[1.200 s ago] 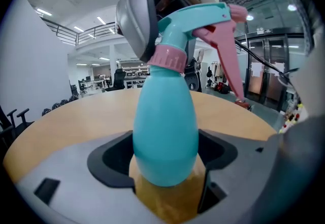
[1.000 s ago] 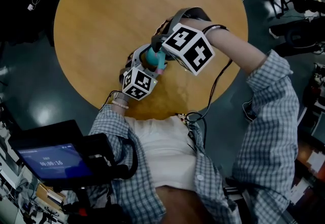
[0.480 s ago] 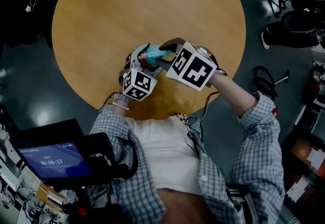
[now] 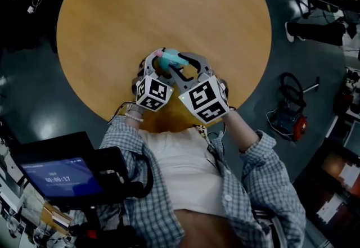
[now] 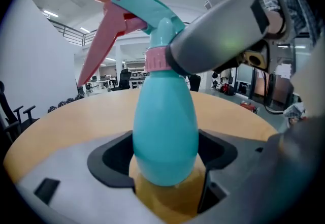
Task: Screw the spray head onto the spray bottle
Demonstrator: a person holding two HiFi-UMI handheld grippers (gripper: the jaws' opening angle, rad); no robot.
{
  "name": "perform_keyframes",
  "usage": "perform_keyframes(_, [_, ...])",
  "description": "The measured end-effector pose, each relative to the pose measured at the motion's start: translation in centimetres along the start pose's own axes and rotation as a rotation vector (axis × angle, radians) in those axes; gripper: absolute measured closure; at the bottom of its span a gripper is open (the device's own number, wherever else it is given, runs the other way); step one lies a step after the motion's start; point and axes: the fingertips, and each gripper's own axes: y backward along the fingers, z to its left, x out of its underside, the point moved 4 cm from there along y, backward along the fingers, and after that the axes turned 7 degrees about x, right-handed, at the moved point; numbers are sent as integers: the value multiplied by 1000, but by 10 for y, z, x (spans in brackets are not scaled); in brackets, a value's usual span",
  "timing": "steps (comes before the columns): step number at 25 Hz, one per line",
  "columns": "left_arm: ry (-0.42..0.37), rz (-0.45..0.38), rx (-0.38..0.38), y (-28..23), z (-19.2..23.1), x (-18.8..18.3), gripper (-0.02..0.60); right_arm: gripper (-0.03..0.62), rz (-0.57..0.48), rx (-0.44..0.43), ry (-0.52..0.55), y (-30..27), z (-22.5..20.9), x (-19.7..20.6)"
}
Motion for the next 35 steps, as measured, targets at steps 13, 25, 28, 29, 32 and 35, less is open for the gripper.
perform_keyframes(13, [-42, 12, 85, -2, 3, 1, 187, 357, -213, -152, 1749, 51, -37, -32])
perform_keyframes(25, [-63, 18, 127, -2, 1, 1, 187, 362, -386, -515, 2505, 17, 1, -19])
perform_keyframes(28, [-63, 17, 125, -1, 1, 2, 187, 434, -365, -523, 2543, 10, 1, -14])
perform_keyframes(29, [-61, 17, 124, -1, 1, 2, 187, 449, -347, -527, 2542, 9, 0, -12])
perform_keyframes(32, [-63, 18, 123, -2, 0, -1, 187, 475, -271, -543, 2499, 9, -5, -10])
perform_keyframes(35, [-60, 17, 114, -2, 1, -1, 187, 487, -188, -569, 2364, 7, 1, -13])
